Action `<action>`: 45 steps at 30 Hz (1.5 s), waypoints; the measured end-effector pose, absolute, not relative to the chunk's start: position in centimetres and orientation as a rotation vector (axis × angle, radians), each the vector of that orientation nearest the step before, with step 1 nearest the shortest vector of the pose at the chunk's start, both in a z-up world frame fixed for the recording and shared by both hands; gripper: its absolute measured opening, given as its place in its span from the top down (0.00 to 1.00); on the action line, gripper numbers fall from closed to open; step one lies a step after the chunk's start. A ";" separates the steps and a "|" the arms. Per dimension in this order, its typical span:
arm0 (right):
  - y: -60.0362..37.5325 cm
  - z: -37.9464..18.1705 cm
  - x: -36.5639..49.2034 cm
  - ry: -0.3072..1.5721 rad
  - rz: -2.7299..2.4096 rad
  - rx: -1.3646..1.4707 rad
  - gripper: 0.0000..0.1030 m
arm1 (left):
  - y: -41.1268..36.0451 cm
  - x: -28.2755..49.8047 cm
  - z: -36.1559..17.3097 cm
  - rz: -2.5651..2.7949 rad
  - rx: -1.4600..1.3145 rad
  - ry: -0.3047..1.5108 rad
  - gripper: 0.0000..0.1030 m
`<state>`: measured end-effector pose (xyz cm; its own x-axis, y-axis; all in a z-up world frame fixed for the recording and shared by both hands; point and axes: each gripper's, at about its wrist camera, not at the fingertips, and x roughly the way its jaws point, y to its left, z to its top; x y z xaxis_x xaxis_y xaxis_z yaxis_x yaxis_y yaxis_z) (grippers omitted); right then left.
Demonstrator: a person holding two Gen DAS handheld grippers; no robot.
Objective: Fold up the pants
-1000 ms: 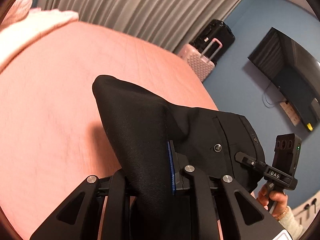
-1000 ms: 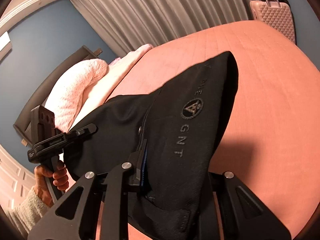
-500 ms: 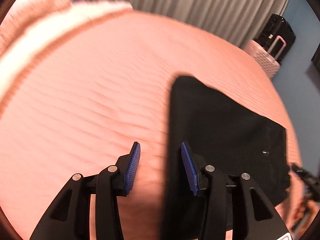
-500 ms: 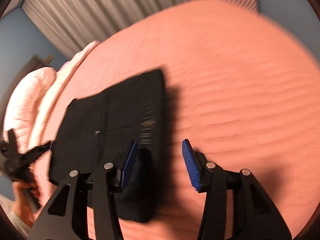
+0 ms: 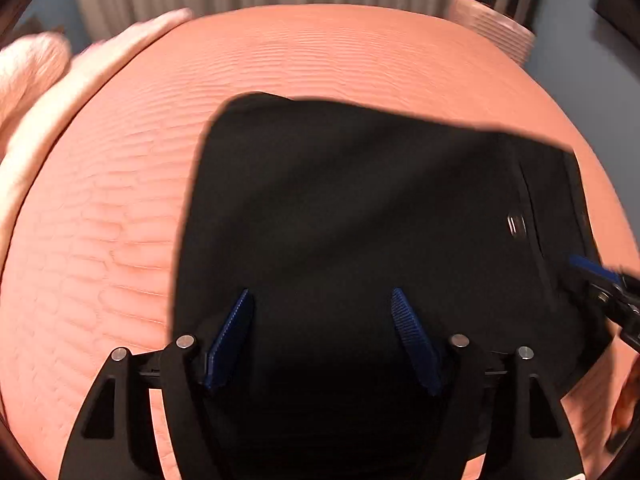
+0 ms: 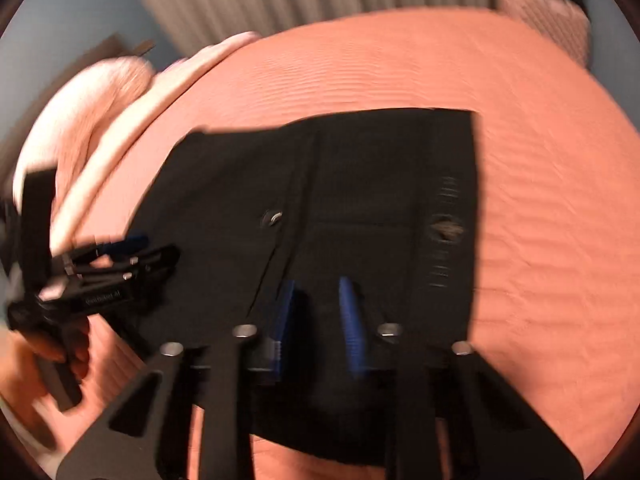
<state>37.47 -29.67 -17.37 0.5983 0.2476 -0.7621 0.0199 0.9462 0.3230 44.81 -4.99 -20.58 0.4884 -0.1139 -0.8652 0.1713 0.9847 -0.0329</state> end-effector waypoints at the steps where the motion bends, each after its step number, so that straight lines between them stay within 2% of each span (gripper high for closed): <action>1: -29.6 -16.1 37.2 0.874 0.155 0.314 0.75 | -4.4 44.7 -19.1 -0.164 0.011 1.000 0.37; 3: -28.2 -15.0 37.8 0.838 0.219 0.274 0.75 | -3.8 44.9 -16.9 -0.165 -0.057 0.913 0.34; 4: -27.5 -15.5 38.6 0.846 0.233 0.246 0.72 | -4.0 45.5 -16.8 -0.152 -0.036 0.923 0.34; 5: -26.8 -17.1 39.9 0.906 0.222 0.201 0.57 | -4.7 46.5 -17.5 -0.143 -0.003 0.956 0.34; 6: -26.5 -18.6 40.7 0.970 0.178 0.154 0.53 | -5.2 47.4 -18.9 -0.123 0.039 1.010 0.34; 8: -27.0 -19.6 40.7 0.972 0.157 0.116 0.55 | -4.9 48.1 -21.2 -0.112 0.058 1.100 0.34; 10: -28.4 -18.1 38.2 0.940 0.064 0.123 0.53 | -4.2 47.5 -20.4 -0.095 0.065 1.046 0.33; 12: -30.2 -17.3 34.7 0.898 0.054 0.185 0.43 | -2.4 45.3 -19.4 -0.068 0.095 1.003 0.30; 13: -31.3 -17.1 32.3 0.872 0.041 0.223 0.29 | -1.5 44.3 -19.2 -0.069 0.091 0.990 0.28; 14: -32.0 -17.1 31.4 0.865 0.028 0.246 0.21 | 0.0 42.9 -19.2 -0.067 0.066 0.989 0.27; 20: -35.6 -19.3 26.7 0.887 0.102 0.455 0.20 | 6.2 39.2 -22.2 -0.265 -0.329 1.082 0.27; 22: -36.1 -19.8 26.6 0.904 0.114 0.503 0.20 | 6.0 38.1 -22.6 -0.272 -0.348 1.067 0.27; 25: -34.9 -18.4 24.9 0.912 0.033 0.463 0.20 | 5.1 36.7 -21.2 -0.174 -0.241 1.067 0.28; 28: -31.4 -15.5 23.6 0.866 -0.042 0.341 0.19 | 2.4 33.4 -18.4 -0.066 -0.021 0.992 0.27; 30: -29.3 -14.1 22.5 0.837 -0.057 0.265 0.12 | 0.6 31.5 -16.8 -0.041 0.053 0.946 0.26; 32: -27.2 -13.2 22.6 0.811 -0.060 0.193 0.09 | -0.8 30.7 -16.0 -0.048 0.063 0.932 0.22; 45: -30.4 -16.2 33.6 0.921 -0.020 0.210 0.06 | -1.0 38.1 -17.4 0.016 0.252 0.979 0.22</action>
<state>33.55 -30.41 -16.15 0.6065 0.0730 -0.7917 0.1068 0.9793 0.1721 38.06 -0.98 -17.36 0.5600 0.1262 -0.8188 0.1000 0.9708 0.2180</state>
